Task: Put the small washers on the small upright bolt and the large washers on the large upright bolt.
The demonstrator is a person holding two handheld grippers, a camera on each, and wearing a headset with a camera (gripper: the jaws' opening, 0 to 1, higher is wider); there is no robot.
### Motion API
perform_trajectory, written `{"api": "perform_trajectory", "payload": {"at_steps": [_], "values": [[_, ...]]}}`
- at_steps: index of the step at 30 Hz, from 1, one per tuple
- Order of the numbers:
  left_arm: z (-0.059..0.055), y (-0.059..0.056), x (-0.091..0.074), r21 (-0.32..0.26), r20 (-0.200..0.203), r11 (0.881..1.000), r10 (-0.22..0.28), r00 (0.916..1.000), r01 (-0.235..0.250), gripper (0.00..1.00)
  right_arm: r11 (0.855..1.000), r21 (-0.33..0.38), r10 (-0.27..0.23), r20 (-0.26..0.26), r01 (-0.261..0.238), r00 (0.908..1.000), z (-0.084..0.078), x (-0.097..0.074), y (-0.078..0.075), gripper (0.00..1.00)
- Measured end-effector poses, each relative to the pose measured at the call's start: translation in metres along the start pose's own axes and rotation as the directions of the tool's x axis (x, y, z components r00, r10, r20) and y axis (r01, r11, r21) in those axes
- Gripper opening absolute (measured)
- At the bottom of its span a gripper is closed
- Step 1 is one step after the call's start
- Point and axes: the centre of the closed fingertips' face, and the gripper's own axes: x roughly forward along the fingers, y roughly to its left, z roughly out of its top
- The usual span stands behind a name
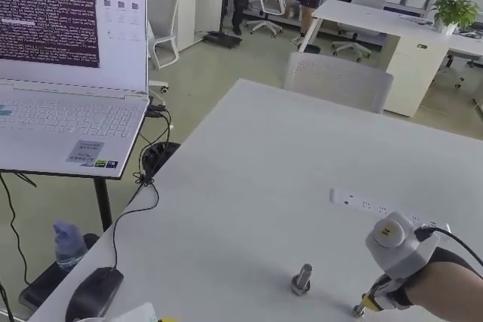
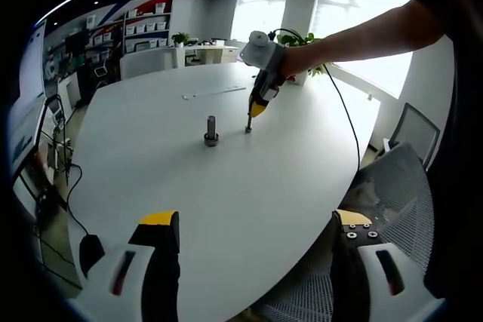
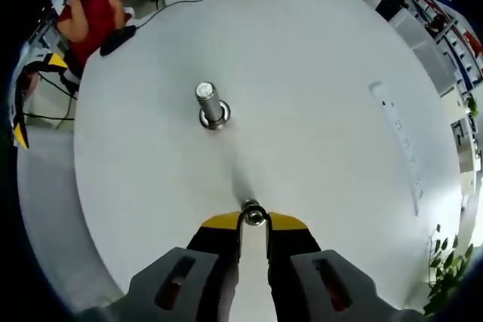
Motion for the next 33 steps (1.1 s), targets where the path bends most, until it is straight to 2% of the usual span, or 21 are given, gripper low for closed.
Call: {"api": "perform_trajectory", "payload": {"at_steps": [13,27,33], "values": [[-0.007,0.000,0.004,-0.015,-0.019,1.000,-0.008,0.9998,0.007,0.81,1.000,-0.007,0.003,-0.010,-0.003,0.9999,-0.001,0.011,0.002,0.13],[-0.003,0.000,0.009,-0.018,-0.014,1.000,-0.021,0.9997,0.020,0.82,1.000,-0.004,0.011,-0.023,-0.011,0.9997,-0.006,0.019,0.001,0.13],[-0.009,0.000,0.009,-0.014,-0.030,1.000,-0.022,0.9993,0.021,0.81,1.000,-0.005,0.012,-0.025,-0.012,0.9996,-0.006,0.025,0.002,0.13]]}}
